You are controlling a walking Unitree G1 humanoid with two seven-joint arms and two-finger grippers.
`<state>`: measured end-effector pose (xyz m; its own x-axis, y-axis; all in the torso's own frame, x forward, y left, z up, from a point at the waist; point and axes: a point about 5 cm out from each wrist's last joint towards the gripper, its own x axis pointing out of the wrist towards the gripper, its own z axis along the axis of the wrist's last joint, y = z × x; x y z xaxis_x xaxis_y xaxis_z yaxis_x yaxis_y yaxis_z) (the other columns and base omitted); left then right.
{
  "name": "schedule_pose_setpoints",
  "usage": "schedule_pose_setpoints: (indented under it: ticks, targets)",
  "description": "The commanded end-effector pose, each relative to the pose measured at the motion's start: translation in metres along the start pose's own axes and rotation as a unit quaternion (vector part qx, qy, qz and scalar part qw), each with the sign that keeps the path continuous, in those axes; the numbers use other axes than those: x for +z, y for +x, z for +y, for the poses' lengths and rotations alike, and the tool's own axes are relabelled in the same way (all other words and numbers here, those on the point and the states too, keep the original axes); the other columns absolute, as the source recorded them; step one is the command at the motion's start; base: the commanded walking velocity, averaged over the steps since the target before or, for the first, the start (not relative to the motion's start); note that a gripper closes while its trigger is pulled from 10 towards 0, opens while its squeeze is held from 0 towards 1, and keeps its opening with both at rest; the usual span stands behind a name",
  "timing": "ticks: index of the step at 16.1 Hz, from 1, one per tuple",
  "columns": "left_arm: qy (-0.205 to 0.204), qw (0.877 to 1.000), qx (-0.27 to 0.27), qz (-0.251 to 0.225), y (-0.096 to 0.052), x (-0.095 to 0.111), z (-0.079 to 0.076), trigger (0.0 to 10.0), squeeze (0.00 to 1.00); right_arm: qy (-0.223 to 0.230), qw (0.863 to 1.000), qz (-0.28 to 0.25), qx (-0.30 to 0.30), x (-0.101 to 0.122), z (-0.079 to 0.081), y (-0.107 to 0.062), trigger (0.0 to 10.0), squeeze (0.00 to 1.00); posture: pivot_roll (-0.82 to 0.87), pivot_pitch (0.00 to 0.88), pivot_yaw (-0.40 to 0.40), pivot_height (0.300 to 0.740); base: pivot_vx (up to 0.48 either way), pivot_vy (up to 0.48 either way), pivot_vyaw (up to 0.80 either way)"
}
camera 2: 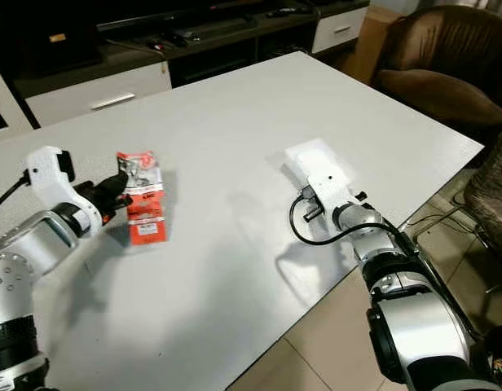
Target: Picking trash to rubbish bin
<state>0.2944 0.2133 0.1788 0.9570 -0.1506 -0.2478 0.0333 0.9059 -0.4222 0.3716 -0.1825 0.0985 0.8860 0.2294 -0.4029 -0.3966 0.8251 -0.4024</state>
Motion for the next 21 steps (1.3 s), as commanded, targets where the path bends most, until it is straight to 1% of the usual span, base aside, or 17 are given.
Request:
schedule_pose_setpoints:
  ticks: [1,5,6,7,8,9,13,17,21]
  targets:
    - [0.005,1.0,-0.002,0.003,0.001,-0.001,0.0,0.0,0.0,0.014,1.0,0.002,0.001,-0.006,-0.001,-0.002,0.0,0.0,0.03,0.0,-0.028,0.74,0.0,0.0,0.0]
    - [0.008,1.0,-0.002,-0.003,0.001,0.003,0.001,0.0,0.0,0.014,0.999,-0.03,0.002,0.01,-0.007,-0.001,0.0,0.0,0.03,0.0,-0.026,0.74,0.0,0.0,0.0]
    - [0.009,1.0,-0.001,-0.005,0.001,0.005,0.001,0.0,0.0,0.002,0.999,-0.039,-0.003,0.017,-0.009,0.0,0.0,0.0,0.03,0.0,-0.027,0.74,0.0,0.0,0.0]
    - [0.011,1.0,-0.001,-0.006,0.001,0.006,0.001,0.0,0.0,0.002,0.999,-0.043,-0.007,0.022,-0.011,0.0,5.6,0.0,0.04,0.0,-0.026,0.74,0.0,0.0,0.0]
    - [0.012,1.0,0.0,-0.006,0.001,0.006,0.001,0.0,0.0,0.011,0.999,-0.044,-0.004,0.023,-0.011,0.0,10.0,0.0,0.04,0.0,-0.026,0.74,0.0,0.0,0.0]
    - [0.013,1.0,0.0,-0.006,0.001,0.007,0.001,0.0,0.0,0.026,0.999,-0.043,0.006,0.024,-0.011,0.001,10.0,1.0,0.04,0.0,-0.027,0.74,0.0,0.0,0.0]
    - [0.015,1.0,-0.002,-0.007,0.0,0.009,0.002,0.0,0.0,0.038,0.999,-0.012,0.011,0.03,-0.017,0.002,10.0,1.0,0.05,0.0,-0.028,0.74,0.0,0.0,0.0]
    - [0.016,1.0,-0.005,-0.006,0.0,0.01,0.002,0.0,0.0,0.06,0.997,0.038,0.005,0.033,-0.028,0.001,10.0,1.0,0.05,0.0,-0.029,0.74,0.0,0.0,0.0]
    - [0.019,1.0,-0.006,-0.003,-0.001,0.011,0.003,0.0,0.0,0.079,0.995,0.06,0.016,0.035,-0.026,0.002,10.0,1.0,0.06,0.0,-0.028,0.74,0.0,0.0,0.0]
